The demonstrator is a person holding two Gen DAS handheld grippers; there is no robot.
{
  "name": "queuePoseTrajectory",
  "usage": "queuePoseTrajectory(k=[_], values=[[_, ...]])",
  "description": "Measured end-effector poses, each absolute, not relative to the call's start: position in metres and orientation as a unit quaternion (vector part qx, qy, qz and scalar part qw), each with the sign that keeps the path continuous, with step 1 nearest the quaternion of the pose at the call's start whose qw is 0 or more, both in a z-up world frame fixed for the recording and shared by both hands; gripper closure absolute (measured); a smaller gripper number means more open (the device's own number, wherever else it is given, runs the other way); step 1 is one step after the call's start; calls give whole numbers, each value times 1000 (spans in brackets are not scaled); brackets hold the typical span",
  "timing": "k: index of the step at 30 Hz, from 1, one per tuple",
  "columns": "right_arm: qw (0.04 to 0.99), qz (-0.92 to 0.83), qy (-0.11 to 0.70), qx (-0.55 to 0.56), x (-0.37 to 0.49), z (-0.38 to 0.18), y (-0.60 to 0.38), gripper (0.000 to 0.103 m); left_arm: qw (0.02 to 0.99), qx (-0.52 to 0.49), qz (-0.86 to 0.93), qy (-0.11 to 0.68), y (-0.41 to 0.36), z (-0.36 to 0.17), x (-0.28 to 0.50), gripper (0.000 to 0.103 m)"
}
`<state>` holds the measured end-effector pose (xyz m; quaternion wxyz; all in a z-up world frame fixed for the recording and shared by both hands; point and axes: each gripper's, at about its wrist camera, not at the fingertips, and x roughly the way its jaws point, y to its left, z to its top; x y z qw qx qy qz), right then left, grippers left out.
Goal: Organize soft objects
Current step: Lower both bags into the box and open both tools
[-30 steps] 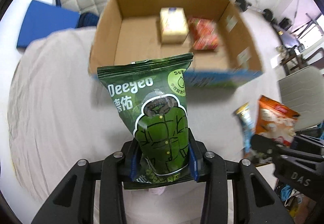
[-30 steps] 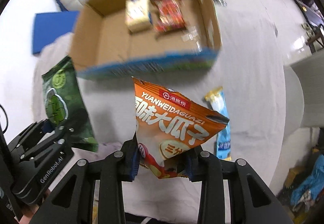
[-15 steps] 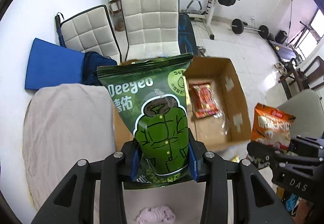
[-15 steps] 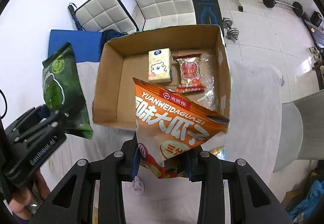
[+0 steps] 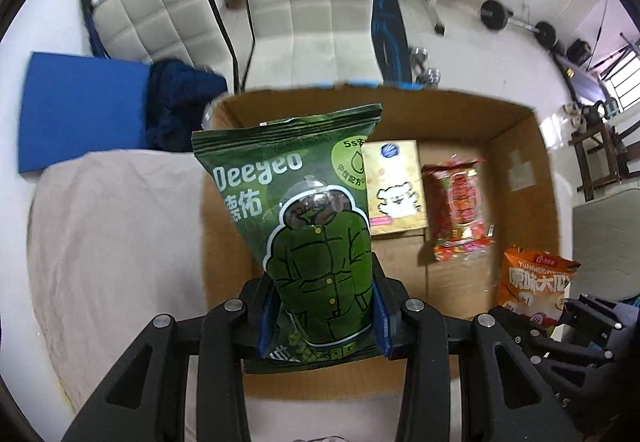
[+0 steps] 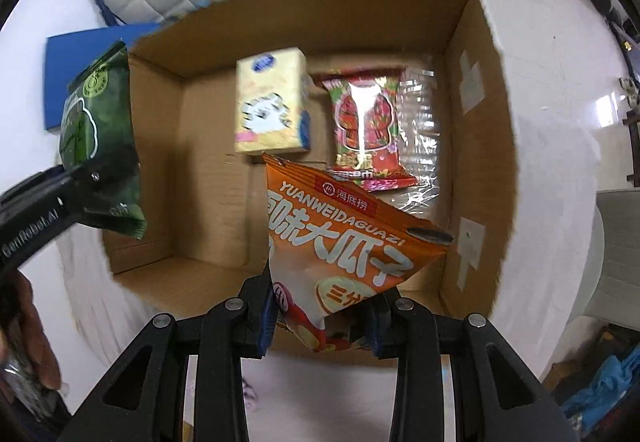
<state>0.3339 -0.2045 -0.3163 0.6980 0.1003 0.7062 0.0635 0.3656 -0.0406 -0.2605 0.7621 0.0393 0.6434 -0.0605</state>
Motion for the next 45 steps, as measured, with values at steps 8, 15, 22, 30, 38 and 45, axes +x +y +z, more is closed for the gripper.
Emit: queuePoseTrajectory(k=[8,15,22,30,38,45], values=[[668,58,734,104,343,-364,-212,66,727,48,-59,683,-43,-311,404,67],[632,65,766,95,348,-392,-211,59,704,59,-46,707,-49,-334,430,65],[643,54,758,92,349,-384,-217,29,714,54,-37,697,-49,-323,440,62],[661,48,743,86,349,-360,-216,13,738,50,-36,672,-42,-289,424,57],[709,33,701,71,319,-315,-205,0,780,49,-32,623,-35,-244,368,13],[744,17,665,59,280,-271,-200,0,799,26,-28,600,-27,-219,308,6]])
